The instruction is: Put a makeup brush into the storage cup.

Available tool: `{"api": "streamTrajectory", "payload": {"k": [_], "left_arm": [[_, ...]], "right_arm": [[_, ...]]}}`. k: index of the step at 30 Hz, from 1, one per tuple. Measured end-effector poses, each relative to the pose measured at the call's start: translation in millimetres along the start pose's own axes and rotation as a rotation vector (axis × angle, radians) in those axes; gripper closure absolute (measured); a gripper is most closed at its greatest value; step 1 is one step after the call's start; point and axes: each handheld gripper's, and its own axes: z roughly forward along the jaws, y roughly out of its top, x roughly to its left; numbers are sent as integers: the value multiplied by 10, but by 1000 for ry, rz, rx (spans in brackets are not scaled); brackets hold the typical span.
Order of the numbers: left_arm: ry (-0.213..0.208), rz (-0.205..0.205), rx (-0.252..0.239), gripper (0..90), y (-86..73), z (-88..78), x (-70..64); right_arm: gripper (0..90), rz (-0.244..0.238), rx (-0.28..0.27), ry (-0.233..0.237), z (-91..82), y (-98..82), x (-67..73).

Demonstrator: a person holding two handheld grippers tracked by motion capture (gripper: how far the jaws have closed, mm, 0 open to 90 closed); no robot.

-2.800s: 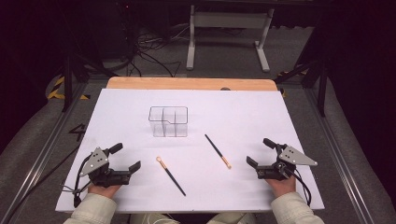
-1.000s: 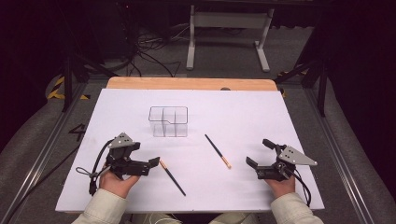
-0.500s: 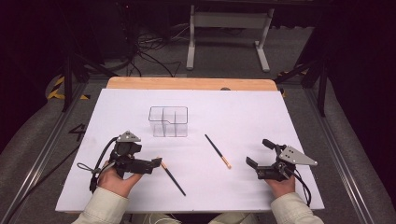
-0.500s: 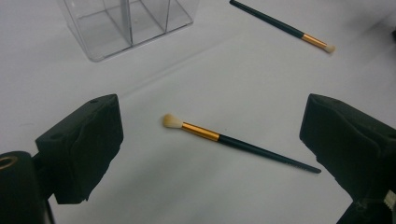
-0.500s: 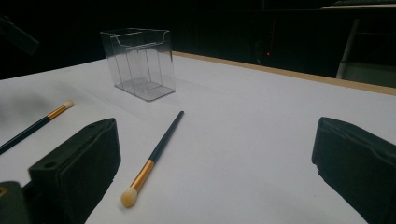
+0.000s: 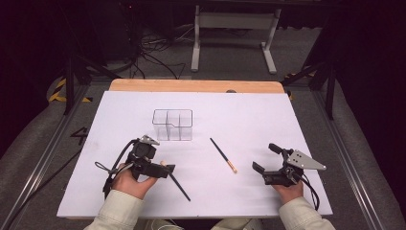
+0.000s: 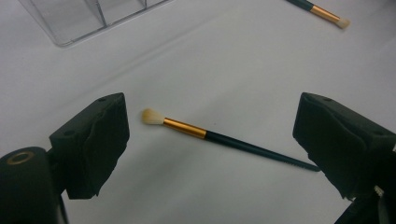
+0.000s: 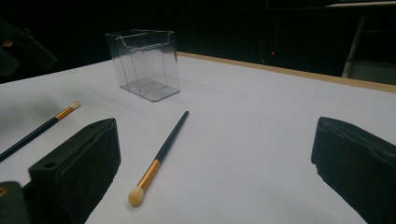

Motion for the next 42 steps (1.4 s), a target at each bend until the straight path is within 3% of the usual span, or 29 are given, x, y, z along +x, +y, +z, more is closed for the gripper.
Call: {"api": "streamTrajectory", "payload": {"k": [12, 22, 32, 42], "left_arm": [[33, -72, 14, 102, -3, 32, 39], [8, -112, 59, 109, 1, 149, 31], [20, -93, 131, 109, -49, 357, 3], [21, -100, 167, 125, -84, 426, 13]], "right_arm": [[24, -4, -5, -4, 0, 4, 3], [25, -1, -10, 6, -7, 8, 2], [29, 4, -12, 14, -11, 10, 2], [32, 5, -11, 23, -12, 11, 1]]}}
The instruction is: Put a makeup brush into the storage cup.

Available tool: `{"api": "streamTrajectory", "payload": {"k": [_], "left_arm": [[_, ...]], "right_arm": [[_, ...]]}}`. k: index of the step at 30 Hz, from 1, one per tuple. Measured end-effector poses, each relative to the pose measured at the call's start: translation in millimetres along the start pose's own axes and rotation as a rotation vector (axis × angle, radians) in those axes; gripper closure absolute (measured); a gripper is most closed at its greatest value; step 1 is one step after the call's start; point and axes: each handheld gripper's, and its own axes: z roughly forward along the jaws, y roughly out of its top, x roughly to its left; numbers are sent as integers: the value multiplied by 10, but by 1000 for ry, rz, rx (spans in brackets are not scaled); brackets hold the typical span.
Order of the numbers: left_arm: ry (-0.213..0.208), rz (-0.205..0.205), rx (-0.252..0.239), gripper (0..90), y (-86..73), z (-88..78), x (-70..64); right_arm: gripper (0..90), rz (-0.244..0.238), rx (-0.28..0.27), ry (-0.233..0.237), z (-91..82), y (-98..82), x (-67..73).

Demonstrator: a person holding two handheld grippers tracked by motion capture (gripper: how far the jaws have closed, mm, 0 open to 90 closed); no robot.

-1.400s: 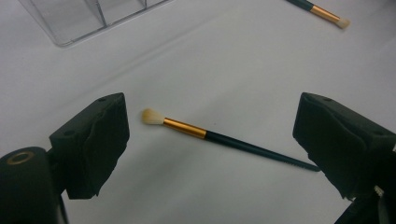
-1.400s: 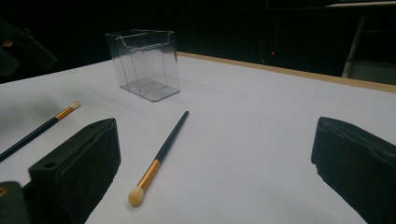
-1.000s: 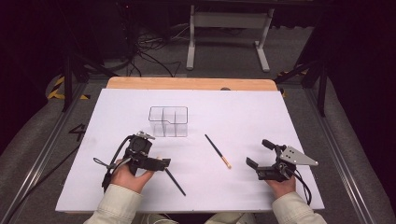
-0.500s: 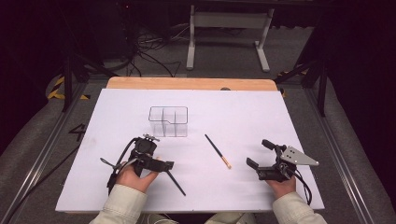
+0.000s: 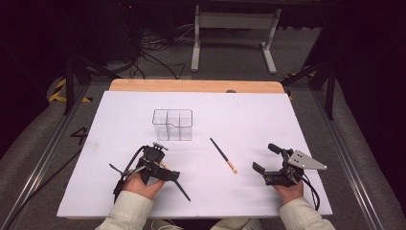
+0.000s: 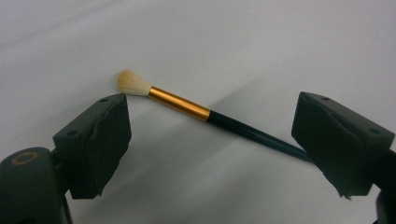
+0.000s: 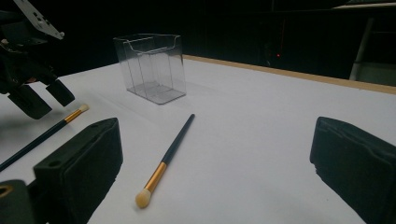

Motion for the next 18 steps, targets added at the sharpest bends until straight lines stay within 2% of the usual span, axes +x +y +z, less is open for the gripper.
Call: {"api": "streamTrajectory", "payload": {"k": [12, 18], "left_arm": [[49, -4, 23, 145, 5, 51, -23], [71, 10, 43, 154, 10, 84, -39]], "right_arm": [[34, 8, -1, 2, -3, 1, -8], [37, 6, 0, 3, -2, 0, -5]]}}
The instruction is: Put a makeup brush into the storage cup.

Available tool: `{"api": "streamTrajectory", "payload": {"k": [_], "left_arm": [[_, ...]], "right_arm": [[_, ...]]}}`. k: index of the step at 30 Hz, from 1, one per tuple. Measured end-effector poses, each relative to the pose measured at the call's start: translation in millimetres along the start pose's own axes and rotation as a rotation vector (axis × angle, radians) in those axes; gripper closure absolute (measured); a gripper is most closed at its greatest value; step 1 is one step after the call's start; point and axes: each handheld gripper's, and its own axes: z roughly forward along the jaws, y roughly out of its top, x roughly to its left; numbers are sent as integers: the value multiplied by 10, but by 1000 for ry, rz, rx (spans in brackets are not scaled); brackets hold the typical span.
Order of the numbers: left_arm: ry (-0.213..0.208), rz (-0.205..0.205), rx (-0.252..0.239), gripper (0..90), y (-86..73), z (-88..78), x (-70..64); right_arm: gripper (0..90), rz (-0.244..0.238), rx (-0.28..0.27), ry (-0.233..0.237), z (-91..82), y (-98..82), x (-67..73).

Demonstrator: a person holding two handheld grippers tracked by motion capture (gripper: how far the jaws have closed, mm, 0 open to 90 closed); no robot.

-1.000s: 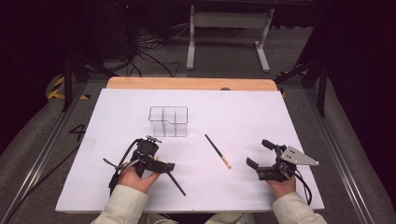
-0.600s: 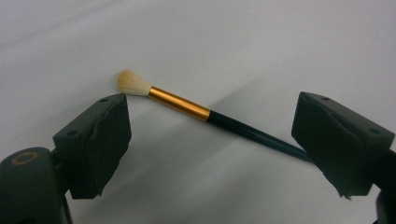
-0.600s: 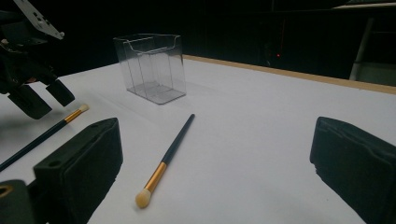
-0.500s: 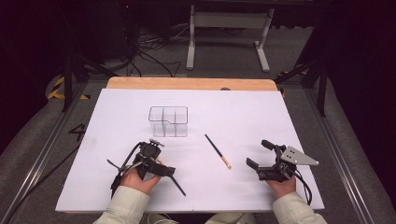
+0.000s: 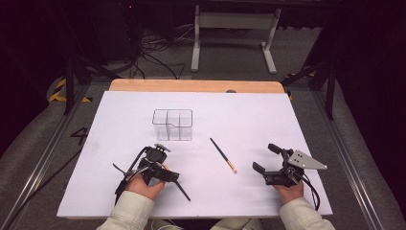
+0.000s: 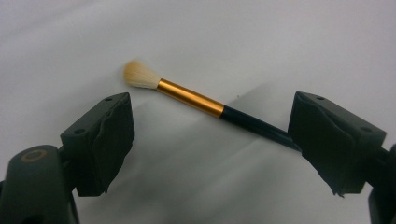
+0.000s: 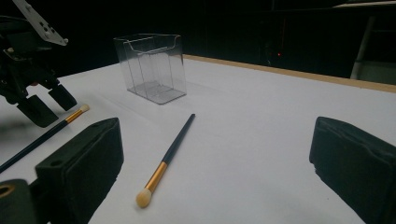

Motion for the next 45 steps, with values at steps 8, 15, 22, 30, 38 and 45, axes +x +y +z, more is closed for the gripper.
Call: {"api": "streamTrajectory", "payload": {"k": [8, 15, 22, 30, 38, 45], "left_arm": [[16, -8, 15, 182, 15, 33, -11], [44, -12, 14, 221, 27, 41, -37], [73, 6, 22, 253, 45, 52, -67], [117, 28, 37, 347, 61, 45, -81], [135, 64, 65, 521, 90, 28, -94], [130, 89, 111, 669, 135, 13, -91]], "right_arm": [[39, 0, -1, 1, -1, 0, -2], [41, 4, 0, 7, -3, 2, -5], [42, 5, -1, 9, -3, 2, -6], [42, 3, 1, 6, -6, 2, -6], [43, -1, 7, 2, -14, 1, -2], [43, -3, 13, -1, -23, 0, 2]]}}
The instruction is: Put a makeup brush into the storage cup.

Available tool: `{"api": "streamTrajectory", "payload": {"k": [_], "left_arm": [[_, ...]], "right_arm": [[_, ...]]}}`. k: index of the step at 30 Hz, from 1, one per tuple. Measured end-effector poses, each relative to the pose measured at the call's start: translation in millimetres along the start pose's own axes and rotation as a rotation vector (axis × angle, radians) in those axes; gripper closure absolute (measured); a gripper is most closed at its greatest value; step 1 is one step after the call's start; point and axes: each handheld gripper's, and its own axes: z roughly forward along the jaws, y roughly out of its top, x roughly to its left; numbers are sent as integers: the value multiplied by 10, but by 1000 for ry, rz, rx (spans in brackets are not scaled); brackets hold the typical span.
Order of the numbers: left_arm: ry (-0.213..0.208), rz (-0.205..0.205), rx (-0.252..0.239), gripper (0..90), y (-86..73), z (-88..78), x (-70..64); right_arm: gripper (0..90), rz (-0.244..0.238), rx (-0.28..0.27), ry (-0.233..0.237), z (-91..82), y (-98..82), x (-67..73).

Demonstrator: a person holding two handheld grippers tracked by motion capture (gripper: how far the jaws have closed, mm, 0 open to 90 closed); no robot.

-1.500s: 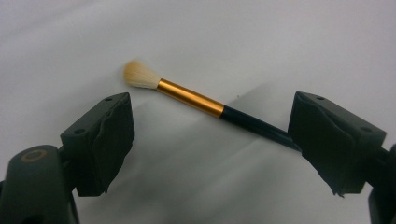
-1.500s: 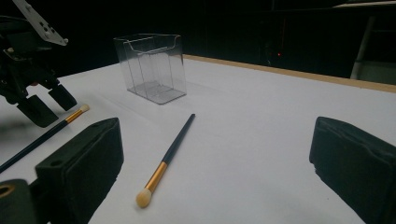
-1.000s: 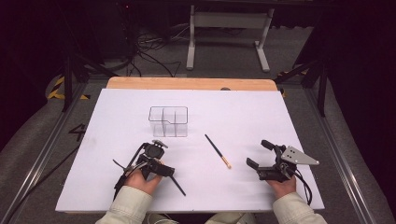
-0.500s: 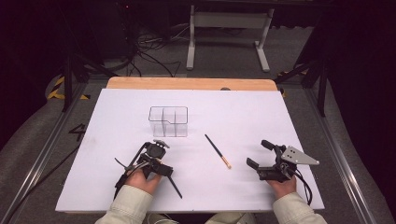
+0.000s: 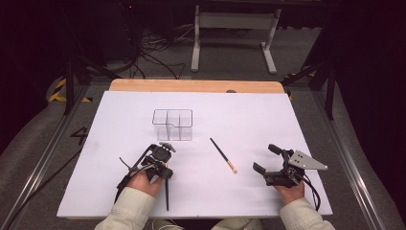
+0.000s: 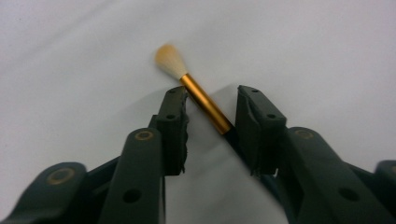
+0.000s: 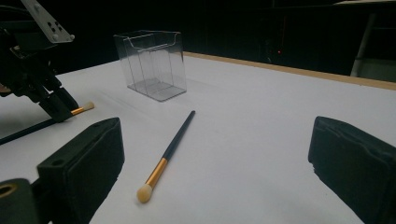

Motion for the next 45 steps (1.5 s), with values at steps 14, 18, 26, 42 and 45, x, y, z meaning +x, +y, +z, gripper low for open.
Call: {"api": "streamTrajectory", "payload": {"k": [14, 18, 26, 42, 45], "left_arm": [[-11, 36, 35, 827, 37, -1, 24], [-13, 46, 38, 829, 40, -3, 29], [-48, 77, 15, 833, 27, -65, 50], [-123, 119, -157, 832, 19, -553, 110], [-128, 131, -196, 833, 15, -632, 103]], "right_arm": [[43, 3, 3, 3, -3, -4, -2], [43, 2, 5, 0, -1, -5, -2], [44, 1, 8, -3, 0, -6, 0], [44, 1, 14, -5, 1, -9, 0], [45, 0, 15, -6, 0, -9, 0]]}}
